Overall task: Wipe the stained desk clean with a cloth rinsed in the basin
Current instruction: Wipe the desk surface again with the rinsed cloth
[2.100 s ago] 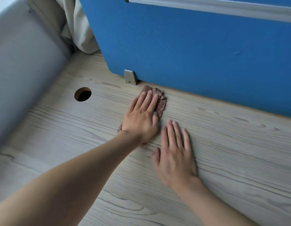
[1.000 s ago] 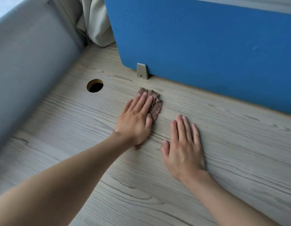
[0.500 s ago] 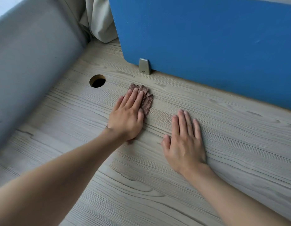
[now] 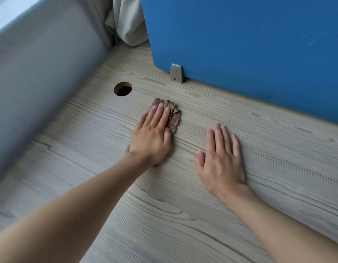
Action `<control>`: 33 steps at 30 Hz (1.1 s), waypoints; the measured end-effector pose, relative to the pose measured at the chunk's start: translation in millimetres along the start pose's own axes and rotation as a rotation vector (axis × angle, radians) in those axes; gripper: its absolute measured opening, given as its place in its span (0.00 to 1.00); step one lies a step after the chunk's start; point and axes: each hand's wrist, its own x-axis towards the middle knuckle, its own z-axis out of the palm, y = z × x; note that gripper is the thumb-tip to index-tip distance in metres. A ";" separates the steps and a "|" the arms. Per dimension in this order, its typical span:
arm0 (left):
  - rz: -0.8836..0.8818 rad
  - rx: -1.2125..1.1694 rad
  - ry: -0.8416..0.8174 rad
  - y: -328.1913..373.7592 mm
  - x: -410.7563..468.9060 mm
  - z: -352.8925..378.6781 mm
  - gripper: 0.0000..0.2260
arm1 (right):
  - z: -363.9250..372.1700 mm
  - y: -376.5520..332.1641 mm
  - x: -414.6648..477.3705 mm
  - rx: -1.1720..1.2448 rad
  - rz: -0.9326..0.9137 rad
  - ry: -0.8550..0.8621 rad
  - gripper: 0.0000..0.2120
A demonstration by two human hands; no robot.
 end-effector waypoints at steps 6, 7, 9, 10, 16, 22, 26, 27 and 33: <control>0.152 -0.010 -0.022 2.0 -55.8 8.9 0.28 | 2.5 -0.9 1.7 0.000 0.006 0.016 0.34; 0.143 -0.009 -0.021 -4.4 -47.4 8.2 0.29 | 1.9 -1.0 2.1 -0.004 0.012 0.028 0.34; 0.076 0.008 -0.011 -15.0 -28.8 5.3 0.29 | 0.1 -7.6 -3.0 -0.002 0.012 0.049 0.32; 0.042 0.019 -0.003 -17.3 -21.7 5.1 0.30 | 0.1 -14.2 -7.9 0.016 0.003 0.059 0.31; 0.066 0.022 0.014 -8.4 -52.2 7.4 0.29 | 7.1 -53.3 -47.0 0.037 -0.135 -0.017 0.33; 0.178 -0.006 -0.019 -27.6 -75.3 8.6 0.28 | 4.6 -53.0 -44.7 0.009 -0.130 -0.036 0.33; 0.050 0.028 0.018 -37.5 -56.8 4.6 0.29 | 5.8 -52.8 -44.1 0.000 -0.127 -0.028 0.33; 0.034 0.030 0.023 -34.3 -61.5 4.8 0.29 | 6.3 -53.4 -44.8 0.004 -0.124 -0.027 0.33; 0.150 -0.024 -0.033 -24.8 -120.6 8.4 0.27 | 4.7 -54.1 -44.9 0.004 -0.126 -0.020 0.33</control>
